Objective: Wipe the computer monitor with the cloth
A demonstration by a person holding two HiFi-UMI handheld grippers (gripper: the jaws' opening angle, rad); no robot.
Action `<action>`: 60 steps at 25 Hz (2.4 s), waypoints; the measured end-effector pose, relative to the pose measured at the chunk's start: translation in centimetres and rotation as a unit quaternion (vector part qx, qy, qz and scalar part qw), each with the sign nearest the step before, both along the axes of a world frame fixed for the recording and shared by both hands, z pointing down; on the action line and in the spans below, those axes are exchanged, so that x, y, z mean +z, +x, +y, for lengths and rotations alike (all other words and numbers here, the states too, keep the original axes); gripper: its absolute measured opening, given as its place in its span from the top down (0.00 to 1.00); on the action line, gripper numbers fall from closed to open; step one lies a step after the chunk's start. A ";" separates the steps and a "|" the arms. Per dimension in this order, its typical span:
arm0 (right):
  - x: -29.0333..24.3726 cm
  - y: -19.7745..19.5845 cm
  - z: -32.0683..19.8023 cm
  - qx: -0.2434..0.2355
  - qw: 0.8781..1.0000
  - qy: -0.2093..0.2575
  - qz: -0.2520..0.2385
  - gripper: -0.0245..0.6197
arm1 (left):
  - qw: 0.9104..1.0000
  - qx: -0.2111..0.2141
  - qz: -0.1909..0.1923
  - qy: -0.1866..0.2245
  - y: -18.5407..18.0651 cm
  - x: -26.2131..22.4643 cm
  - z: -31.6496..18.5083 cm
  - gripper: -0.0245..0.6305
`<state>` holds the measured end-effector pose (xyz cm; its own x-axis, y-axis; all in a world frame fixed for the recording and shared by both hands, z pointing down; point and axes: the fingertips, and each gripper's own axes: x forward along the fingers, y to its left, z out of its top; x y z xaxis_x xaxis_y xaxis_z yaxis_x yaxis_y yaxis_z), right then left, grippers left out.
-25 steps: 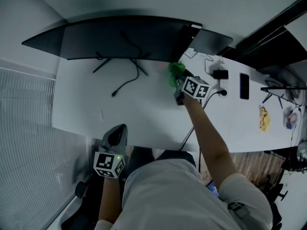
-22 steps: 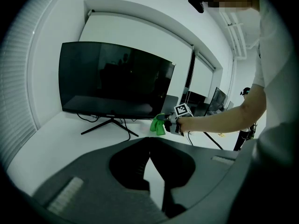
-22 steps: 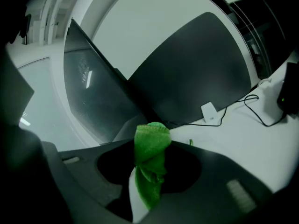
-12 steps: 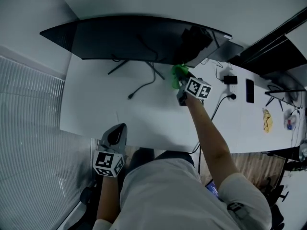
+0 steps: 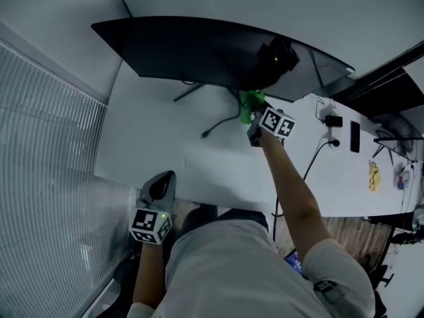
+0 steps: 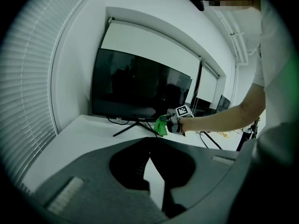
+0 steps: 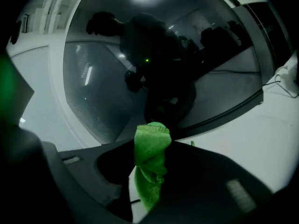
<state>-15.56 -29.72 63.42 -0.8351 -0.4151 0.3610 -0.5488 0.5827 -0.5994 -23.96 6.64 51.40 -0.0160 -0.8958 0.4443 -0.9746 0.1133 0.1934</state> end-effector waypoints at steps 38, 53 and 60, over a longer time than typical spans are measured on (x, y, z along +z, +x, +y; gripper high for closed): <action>2.0 -30.0 13.0 -0.144 0.990 0.012 0.005 0.75 | 0.974 -0.226 0.019 -0.009 -13.5 4.8 18.8 0.95; 1.7 -38.9 17.0 -0.186 0.982 -0.002 -0.022 0.75 | 0.959 -0.281 0.019 -0.022 -14.7 5.5 22.7 0.95; 1.4 -41.8 18.3 -0.191 0.980 -0.023 -0.047 0.75 | 0.955 -0.293 0.021 -0.028 -14.9 5.8 23.2 0.95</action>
